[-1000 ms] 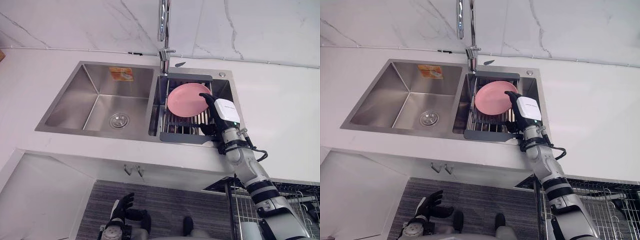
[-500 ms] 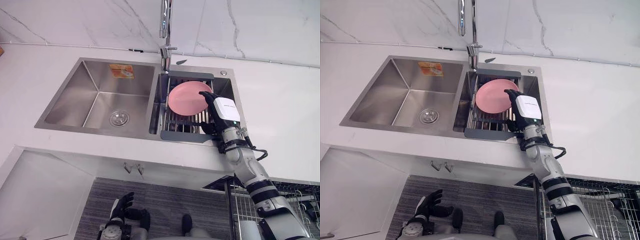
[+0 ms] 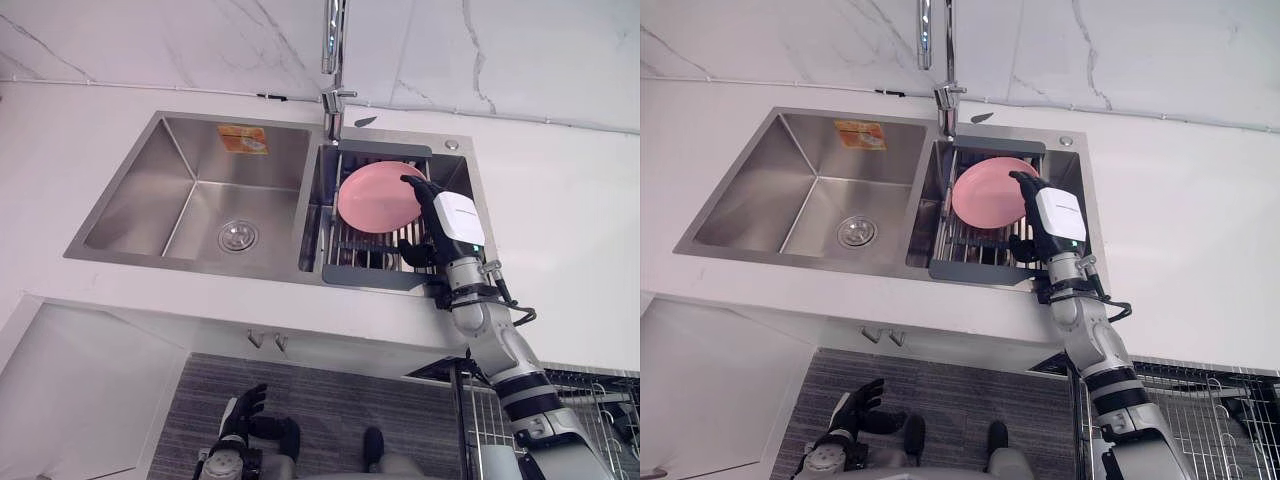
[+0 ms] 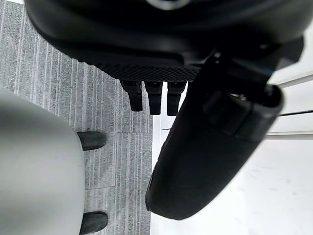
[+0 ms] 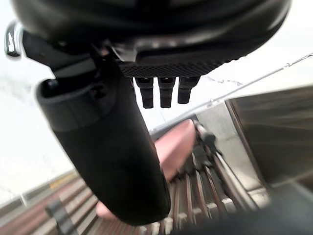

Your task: Walk over to the sink, pick up the cup, carry it to the dishwasher, place the cup inside the dishwasher, then close the dishwasher door

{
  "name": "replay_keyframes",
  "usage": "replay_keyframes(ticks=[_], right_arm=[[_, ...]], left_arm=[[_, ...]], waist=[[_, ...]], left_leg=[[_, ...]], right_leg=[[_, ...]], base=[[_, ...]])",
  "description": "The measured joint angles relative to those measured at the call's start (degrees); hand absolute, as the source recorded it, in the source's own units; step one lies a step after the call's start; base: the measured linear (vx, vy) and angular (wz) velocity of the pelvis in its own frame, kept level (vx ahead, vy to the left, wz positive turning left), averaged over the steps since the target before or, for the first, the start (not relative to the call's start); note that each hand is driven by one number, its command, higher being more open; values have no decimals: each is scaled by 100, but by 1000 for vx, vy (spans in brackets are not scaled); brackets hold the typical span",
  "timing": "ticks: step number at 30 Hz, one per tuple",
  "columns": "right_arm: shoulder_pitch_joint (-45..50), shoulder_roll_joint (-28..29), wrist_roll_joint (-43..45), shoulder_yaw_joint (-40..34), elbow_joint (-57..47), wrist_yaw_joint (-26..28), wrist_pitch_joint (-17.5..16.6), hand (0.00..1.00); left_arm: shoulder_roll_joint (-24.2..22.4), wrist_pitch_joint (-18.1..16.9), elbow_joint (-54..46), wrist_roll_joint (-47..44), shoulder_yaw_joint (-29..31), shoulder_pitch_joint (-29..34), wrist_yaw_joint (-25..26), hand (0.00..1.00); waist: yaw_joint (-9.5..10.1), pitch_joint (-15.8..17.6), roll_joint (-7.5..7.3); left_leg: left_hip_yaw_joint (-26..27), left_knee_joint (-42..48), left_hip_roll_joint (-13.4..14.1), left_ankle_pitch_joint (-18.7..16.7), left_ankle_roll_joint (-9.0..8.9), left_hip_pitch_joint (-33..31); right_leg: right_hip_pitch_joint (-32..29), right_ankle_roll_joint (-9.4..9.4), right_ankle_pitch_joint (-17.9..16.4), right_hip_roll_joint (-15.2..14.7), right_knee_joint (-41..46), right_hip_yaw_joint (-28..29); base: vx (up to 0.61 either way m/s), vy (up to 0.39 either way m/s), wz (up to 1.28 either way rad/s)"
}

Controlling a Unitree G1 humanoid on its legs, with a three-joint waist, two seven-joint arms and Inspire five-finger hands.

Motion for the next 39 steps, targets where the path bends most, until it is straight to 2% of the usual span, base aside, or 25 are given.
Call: replay_keyframes(ticks=[12,20,39], right_arm=[[-2,-43,-1,-35,-126,38,-53,90],[-332,-299,-2,265,708,235,-48,90],[-1139,-388,-28,435,1414,279,45,90]], left_arm=[[5,1,-7,0,0,0,-2,90],[6,-33,-25,-7,-12,-10,-22,90],[37,-35,-76,-129,-17,-19,-35,90]], waist=[[9,6,-11],[81,6,-12],[139,42,-73]], left_leg=[[23,-1,9,-3,-5,23],[0,-1,2,8,8,-14],[-33,-1,-44,16,15,-103]], right_leg=[[-1,5,-4,0,39,15],[-24,6,-4,-4,28,-13],[-92,26,10,-33,10,-40]], base=[[-18,-4,0],[-17,-5,1],[0,0,0]])
